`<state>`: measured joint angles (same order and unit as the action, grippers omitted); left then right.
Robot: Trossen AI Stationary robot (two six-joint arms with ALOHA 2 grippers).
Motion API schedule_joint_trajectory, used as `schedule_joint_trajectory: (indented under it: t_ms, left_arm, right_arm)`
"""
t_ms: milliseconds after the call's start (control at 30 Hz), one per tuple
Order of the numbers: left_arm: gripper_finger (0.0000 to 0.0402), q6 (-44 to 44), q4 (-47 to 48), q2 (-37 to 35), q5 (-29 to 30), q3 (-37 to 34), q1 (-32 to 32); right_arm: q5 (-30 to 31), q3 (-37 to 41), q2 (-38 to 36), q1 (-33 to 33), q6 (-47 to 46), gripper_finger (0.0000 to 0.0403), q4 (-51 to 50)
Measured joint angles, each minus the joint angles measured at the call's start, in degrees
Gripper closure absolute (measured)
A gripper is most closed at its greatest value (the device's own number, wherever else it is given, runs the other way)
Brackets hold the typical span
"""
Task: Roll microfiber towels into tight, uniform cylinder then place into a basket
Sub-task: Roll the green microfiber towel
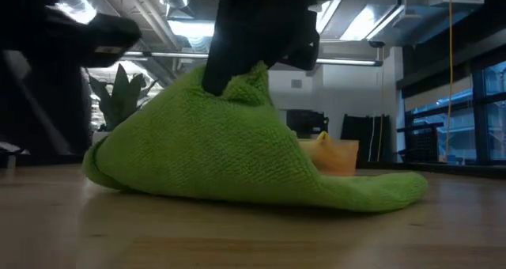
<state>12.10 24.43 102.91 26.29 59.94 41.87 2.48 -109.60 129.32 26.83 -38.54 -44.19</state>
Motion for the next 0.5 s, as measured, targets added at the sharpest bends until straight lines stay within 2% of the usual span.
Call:
schedule_joint_trajectory:
  t_ms: [500]
  left_arm:
    - [0.0327,-0.6,-5.3,0.0,-0.6,-3.6,-4.1]
  right_arm:
    - [0.0,0.0,0.0,0.0,0.0,0.0395,0.3]
